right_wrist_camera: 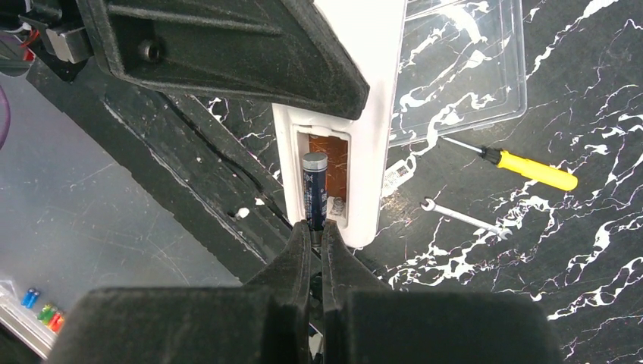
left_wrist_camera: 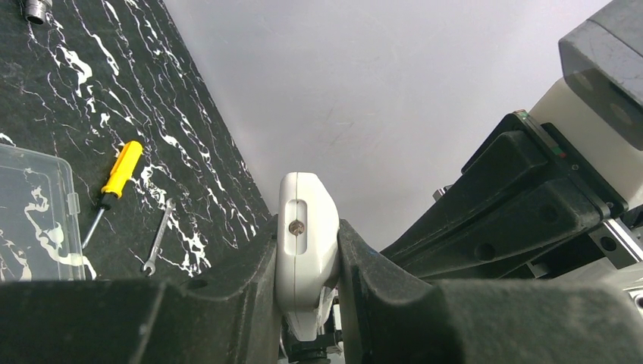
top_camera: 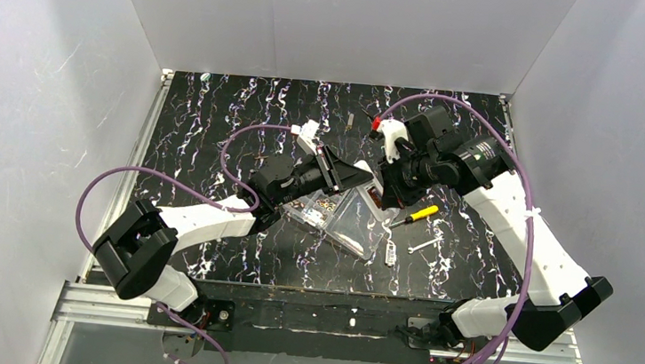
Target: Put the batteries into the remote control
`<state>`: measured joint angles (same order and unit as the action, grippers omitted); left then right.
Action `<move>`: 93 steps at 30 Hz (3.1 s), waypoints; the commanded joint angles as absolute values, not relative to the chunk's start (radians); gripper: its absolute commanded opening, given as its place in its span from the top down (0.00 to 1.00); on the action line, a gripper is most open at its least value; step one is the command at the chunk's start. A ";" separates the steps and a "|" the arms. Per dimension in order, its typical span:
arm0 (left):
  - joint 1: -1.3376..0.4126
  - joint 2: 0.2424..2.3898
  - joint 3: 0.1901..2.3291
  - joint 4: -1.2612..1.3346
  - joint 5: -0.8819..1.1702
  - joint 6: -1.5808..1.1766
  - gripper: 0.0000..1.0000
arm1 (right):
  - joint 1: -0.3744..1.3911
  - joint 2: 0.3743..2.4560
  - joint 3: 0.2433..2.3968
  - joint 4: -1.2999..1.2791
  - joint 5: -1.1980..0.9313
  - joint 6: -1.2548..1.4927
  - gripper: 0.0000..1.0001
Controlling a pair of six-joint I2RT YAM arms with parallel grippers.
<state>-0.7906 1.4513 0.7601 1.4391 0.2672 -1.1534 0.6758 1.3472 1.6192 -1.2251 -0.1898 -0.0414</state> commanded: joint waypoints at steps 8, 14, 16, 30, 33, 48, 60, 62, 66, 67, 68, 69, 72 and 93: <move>-0.798 1.429 0.792 1.541 0.282 -1.153 1.00 | 0.682 1.347 1.595 -1.224 -0.192 -0.025 0.99; -0.798 1.430 0.795 1.540 0.283 -1.150 1.00 | 0.683 1.356 1.593 -1.228 -0.188 -0.017 0.99; -0.798 1.431 0.797 1.541 0.284 -1.150 1.00 | 0.682 1.365 1.600 -1.231 -0.187 -0.018 0.99; -0.798 1.435 0.808 1.542 0.305 -1.156 1.00 | 0.684 1.415 1.637 -1.249 -0.179 -0.035 0.99; -0.798 1.434 0.810 1.542 0.308 -1.156 1.00 | 0.685 1.423 1.641 -1.249 -0.175 -0.037 0.99; -0.799 1.440 0.816 1.542 0.309 -1.165 1.00 | 0.687 1.417 1.657 -1.198 -0.175 -0.025 0.99; -0.802 1.441 0.814 1.541 0.305 -1.170 1.00 | 0.688 1.415 1.658 -1.173 -0.184 -0.011 0.94; -0.800 1.441 0.813 1.541 0.305 -1.169 1.00 | 0.687 1.419 1.657 -1.178 -0.183 -0.011 0.94; -0.800 1.443 0.811 1.541 0.302 -1.170 1.00 | 0.689 1.417 1.652 -1.176 -0.188 -0.011 0.87; -0.801 1.442 0.810 1.541 0.303 -1.170 1.00 | 0.688 1.418 1.652 -1.175 -0.190 -0.011 0.85; -0.801 1.443 0.810 1.542 0.302 -1.170 1.00 | 0.688 1.417 1.652 -1.174 -0.191 -0.011 0.84; -0.801 1.442 0.809 1.542 0.301 -1.170 1.00 | 0.688 1.417 1.652 -1.173 -0.193 -0.010 0.83; -0.802 1.443 0.810 1.542 0.301 -1.169 1.00 | 0.689 1.418 1.652 -1.170 -0.198 -0.009 0.79; -0.802 1.445 0.804 1.542 0.292 -1.182 1.00 | 0.688 1.404 1.698 -1.183 -0.190 -0.008 0.59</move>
